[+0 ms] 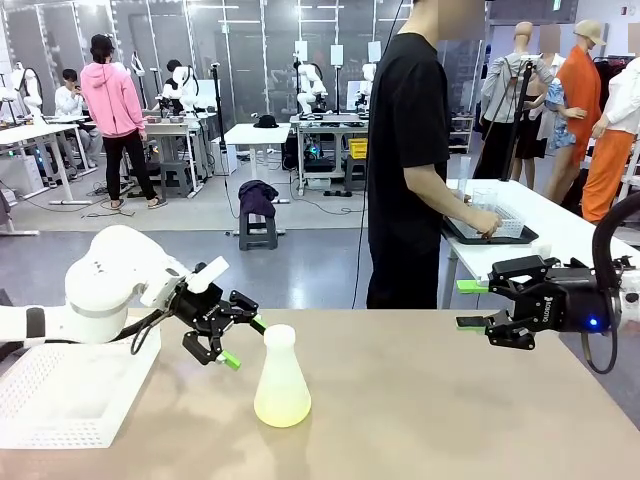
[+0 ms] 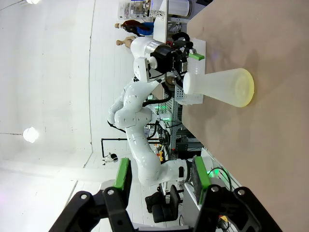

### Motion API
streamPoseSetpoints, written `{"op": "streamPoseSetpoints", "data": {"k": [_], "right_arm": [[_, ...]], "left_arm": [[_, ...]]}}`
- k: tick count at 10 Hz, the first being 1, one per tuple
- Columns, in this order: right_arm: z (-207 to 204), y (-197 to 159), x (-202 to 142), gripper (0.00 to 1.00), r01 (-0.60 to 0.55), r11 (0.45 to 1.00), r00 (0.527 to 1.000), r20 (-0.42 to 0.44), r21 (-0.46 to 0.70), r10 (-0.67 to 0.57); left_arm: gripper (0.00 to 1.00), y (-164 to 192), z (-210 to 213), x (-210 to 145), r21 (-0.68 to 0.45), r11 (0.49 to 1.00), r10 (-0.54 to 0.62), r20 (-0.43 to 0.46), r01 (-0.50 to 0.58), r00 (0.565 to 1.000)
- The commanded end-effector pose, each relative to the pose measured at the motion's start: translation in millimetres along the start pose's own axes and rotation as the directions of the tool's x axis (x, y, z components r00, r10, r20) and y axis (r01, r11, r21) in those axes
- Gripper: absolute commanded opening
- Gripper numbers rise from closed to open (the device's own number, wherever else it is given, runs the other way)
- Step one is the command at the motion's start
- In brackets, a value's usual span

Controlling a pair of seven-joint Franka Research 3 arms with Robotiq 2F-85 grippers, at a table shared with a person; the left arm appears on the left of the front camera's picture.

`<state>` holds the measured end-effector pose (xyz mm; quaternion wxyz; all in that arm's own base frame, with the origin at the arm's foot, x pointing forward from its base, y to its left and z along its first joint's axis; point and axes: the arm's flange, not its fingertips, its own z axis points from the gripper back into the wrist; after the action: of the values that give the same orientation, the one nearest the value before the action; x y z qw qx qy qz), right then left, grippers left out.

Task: Prepare the solutions needed for the experiment.
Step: When the human places the Big flask in the center of the table, pick up the Big flask and place it in the left Organizing basket.

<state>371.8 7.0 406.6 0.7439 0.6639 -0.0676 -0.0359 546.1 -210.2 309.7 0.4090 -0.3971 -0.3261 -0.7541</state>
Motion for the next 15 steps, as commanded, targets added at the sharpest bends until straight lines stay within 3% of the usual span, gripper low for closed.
{"op": "streamPoseSetpoints", "data": {"k": [1, 6, 8, 15], "right_arm": [[-1, 1, 0, 0.64, -0.006, 1.000, 1.000, 0.001, 0.005, 0.006], [-1, 1, 0, 0.64, -0.006, 1.000, 1.000, 0.001, 0.005, 0.006], [-1, 1, 0, 0.64, -0.006, 1.000, 1.000, 0.001, 0.005, 0.006], [-1, 1, 0, 0.64, -0.006, 1.000, 1.000, 0.001, 0.005, 0.006]], "left_arm": [[1.00, -3, -14, -1, 0.048, 0.998, 0.034, 0.084, -0.038, 0.996], [1.00, -3, -35, -6, -0.009, 0.995, 0.095, 0.300, -0.097, 0.949], [1.00, -2, -42, -8, -0.029, 0.996, 0.091, 0.346, -0.086, 0.934], [1.00, -1, -78, -13, -0.108, 0.990, 0.128, 0.359, -0.095, 0.924]]}}
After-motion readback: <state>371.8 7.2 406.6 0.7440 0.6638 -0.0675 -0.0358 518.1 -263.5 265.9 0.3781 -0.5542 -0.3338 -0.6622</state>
